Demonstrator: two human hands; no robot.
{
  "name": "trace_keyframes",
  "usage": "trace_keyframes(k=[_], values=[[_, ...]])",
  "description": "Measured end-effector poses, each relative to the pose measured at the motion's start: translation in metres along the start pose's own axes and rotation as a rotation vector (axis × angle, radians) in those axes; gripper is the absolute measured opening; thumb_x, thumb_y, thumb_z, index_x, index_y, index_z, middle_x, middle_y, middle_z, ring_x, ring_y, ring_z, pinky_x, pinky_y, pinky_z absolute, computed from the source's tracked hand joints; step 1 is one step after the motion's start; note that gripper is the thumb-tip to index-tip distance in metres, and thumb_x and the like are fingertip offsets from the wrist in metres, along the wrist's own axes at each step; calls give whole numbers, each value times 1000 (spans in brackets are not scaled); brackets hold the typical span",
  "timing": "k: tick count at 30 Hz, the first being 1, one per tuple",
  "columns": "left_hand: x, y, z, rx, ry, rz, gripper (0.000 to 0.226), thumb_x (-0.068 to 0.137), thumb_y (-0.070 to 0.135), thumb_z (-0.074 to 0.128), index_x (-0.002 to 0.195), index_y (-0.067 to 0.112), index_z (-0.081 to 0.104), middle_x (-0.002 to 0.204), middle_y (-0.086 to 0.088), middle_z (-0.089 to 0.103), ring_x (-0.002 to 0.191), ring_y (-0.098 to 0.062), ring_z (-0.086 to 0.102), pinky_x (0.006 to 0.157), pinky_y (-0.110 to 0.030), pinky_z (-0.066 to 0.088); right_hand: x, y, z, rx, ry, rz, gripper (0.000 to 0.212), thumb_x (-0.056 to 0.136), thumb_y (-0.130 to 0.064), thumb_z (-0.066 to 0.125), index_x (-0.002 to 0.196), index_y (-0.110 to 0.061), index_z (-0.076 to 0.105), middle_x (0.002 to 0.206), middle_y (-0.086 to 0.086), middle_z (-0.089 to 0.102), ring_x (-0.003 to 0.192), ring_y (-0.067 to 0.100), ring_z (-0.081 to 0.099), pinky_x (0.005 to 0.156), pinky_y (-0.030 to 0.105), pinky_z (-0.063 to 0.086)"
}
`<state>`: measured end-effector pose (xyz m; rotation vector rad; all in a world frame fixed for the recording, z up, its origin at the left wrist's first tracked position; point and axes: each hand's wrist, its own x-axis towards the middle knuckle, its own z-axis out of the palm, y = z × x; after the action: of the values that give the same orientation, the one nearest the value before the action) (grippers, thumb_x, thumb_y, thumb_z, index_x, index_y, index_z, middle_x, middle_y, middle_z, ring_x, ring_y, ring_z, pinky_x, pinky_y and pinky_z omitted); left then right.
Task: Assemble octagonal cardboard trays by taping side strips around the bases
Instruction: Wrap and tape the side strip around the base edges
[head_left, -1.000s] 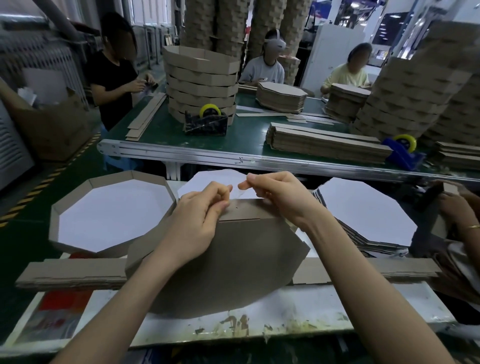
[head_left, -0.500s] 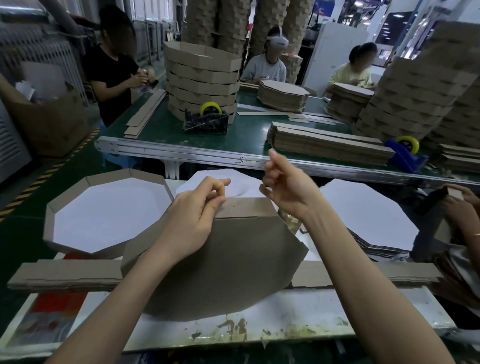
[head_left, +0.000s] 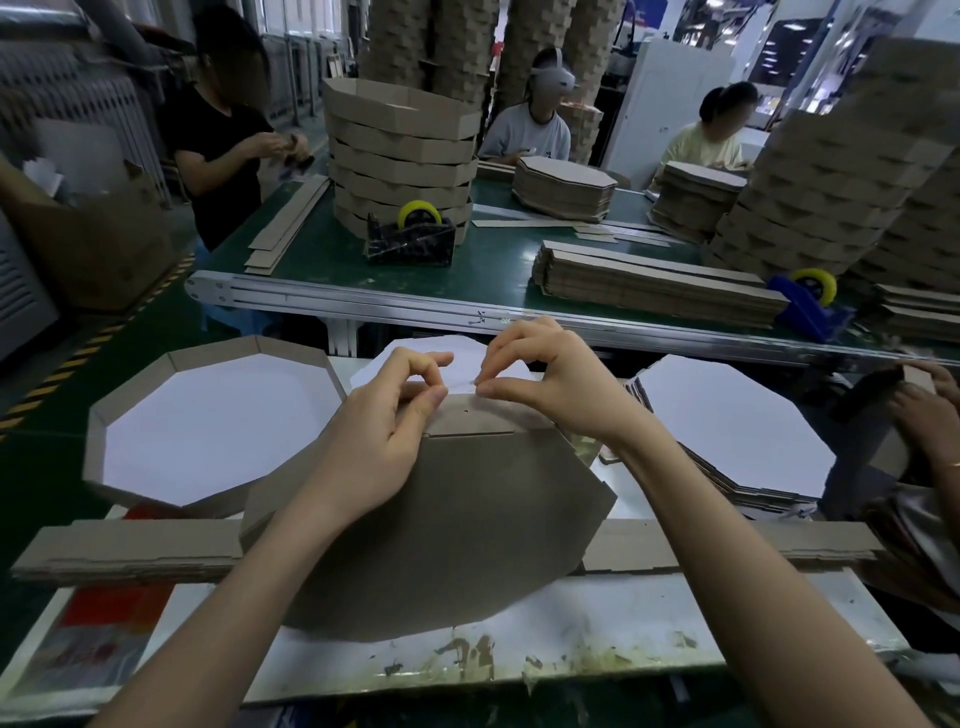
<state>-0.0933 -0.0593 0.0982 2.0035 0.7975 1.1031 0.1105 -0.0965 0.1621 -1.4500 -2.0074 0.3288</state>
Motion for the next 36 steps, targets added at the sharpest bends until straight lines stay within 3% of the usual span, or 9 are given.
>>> trace_keyframes(k=[3, 5, 8, 12, 14, 17, 26, 30, 36], values=[[-3, 4, -2, 21, -8, -30, 17, 98, 39, 49, 113, 46, 47, 117, 54, 42, 105, 26, 46, 85, -12, 44, 2, 0, -2, 19, 71, 65, 5, 84, -19, 78, 81, -23, 76, 79, -20, 65, 84, 0, 51, 73, 14, 36], [-7, 8, -3, 132, -43, -5, 44, 94, 53, 47, 134, 55, 29, 119, 56, 36, 107, 30, 40, 95, -20, 41, 3, 0, -3, 31, 159, 112, 4, 84, -14, 77, 81, -17, 78, 71, -21, 64, 76, -8, 55, 69, 10, 40], [-13, 12, -7, 243, -92, -4, 86, 82, 63, 52, 151, 42, 5, 135, 43, 31, 111, 26, 39, 100, -21, 30, 2, 2, -6, 89, 255, 237, 3, 85, -12, 75, 85, -10, 77, 74, -10, 70, 71, 2, 65, 68, 21, 53], [-19, 16, -15, 469, -148, 150, 53, 81, 54, 52, 128, 31, 62, 144, 12, 47, 129, -11, 46, 100, -13, 20, -8, 5, -11, 297, 378, 398, 10, 88, -22, 73, 91, -14, 77, 82, 0, 75, 77, 8, 67, 71, 21, 53], [-22, 17, -15, 430, -142, 149, 40, 85, 47, 57, 119, 30, 69, 142, 8, 49, 131, -13, 45, 103, -14, 20, -12, 4, -11, 341, 371, 473, 16, 91, -32, 69, 89, -18, 78, 81, -3, 75, 75, 6, 63, 66, 18, 50], [-19, 16, -15, 439, -118, 102, 33, 90, 36, 63, 123, 34, 65, 144, 6, 47, 137, -14, 37, 106, -16, 17, -14, -4, -7, 420, 324, 569, 20, 90, -38, 69, 84, -22, 79, 72, -10, 72, 65, 4, 55, 58, 19, 48], [-20, 22, -10, 433, -70, 65, 27, 91, 32, 65, 116, 29, 71, 129, 4, 62, 122, -18, 47, 95, -17, 25, -28, -31, 15, 555, 313, 696, 17, 85, -33, 76, 82, -16, 78, 74, -5, 75, 44, 1, 43, 41, 14, 33], [-25, 24, -8, 473, -65, 53, 32, 91, 36, 64, 118, 21, 58, 106, 9, 56, 110, -19, 48, 85, -27, 30, -41, -42, 23, 759, 315, 780, 15, 86, -25, 75, 85, -10, 76, 74, -2, 73, 39, 1, 37, 36, 15, 25], [-31, 29, -8, 530, -111, 91, 41, 92, 36, 60, 126, 21, 41, 122, 0, 60, 113, -27, 49, 94, -41, 38, -59, -54, 40, 904, 339, 895, 13, 89, -18, 71, 92, -5, 71, 78, 1, 69, 34, 1, 34, 32, 13, 21]])
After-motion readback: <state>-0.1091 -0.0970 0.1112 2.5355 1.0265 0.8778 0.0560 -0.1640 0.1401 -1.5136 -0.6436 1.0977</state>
